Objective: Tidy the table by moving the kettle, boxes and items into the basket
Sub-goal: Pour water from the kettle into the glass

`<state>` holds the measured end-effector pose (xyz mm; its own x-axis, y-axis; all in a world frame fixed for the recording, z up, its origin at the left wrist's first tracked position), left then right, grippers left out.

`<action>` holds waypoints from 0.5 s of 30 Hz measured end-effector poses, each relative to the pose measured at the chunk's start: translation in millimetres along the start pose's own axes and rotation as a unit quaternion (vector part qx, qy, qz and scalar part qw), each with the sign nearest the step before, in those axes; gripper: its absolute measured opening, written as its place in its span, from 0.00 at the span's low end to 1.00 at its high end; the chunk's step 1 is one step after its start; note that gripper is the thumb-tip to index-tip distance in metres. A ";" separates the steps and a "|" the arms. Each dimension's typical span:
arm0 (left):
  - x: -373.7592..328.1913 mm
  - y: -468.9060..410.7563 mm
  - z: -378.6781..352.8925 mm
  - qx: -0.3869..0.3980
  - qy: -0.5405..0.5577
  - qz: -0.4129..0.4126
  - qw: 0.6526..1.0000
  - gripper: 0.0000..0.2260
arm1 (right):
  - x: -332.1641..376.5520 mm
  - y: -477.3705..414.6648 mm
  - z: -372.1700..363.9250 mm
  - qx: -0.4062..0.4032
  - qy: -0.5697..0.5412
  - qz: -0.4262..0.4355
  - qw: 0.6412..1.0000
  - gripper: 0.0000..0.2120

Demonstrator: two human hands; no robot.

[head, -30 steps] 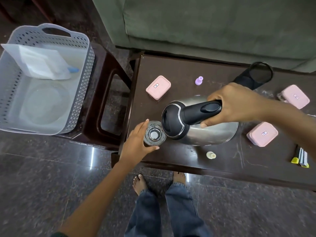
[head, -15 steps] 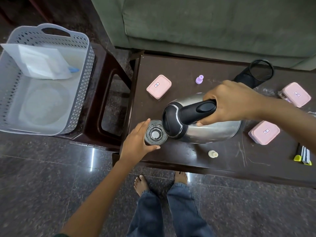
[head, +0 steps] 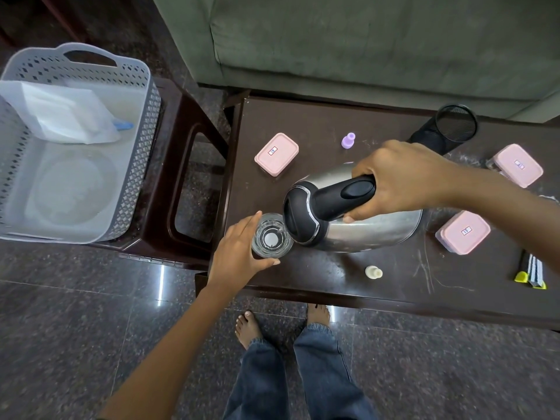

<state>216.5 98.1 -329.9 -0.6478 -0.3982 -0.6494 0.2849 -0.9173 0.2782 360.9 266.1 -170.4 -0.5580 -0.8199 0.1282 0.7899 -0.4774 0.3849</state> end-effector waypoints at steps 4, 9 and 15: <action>-1.0 0.2 0.7 -0.003 -0.002 -0.003 1.000 0.44 | 0.3 1.6 1.2 0.001 -0.002 0.001 1.000 0.24; -2.2 0.6 1.1 -0.006 -0.004 -0.005 1.000 0.44 | -1.1 2.5 4.3 0.004 -0.001 -0.002 1.000 0.24; -1.1 0.2 0.6 -0.003 -0.011 -0.007 1.000 0.44 | 0.2 2.2 7.4 0.012 0.001 -0.003 1.000 0.23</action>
<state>216.8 98.3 -328.7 -0.6679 -0.3852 -0.6369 0.2792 -0.9228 0.2654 360.7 267.3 -162.8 -0.5614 -0.8182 0.1242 0.7805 -0.4736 0.4081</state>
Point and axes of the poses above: each hand's wrist, its own y-axis away from the middle knuckle, its own z-axis out of the back of the hand, x = y × z, the point moved 7 cm from there along -y, towards the middle knuckle, and after that the axes turned 7 degrees about y, right-handed, at the moved point
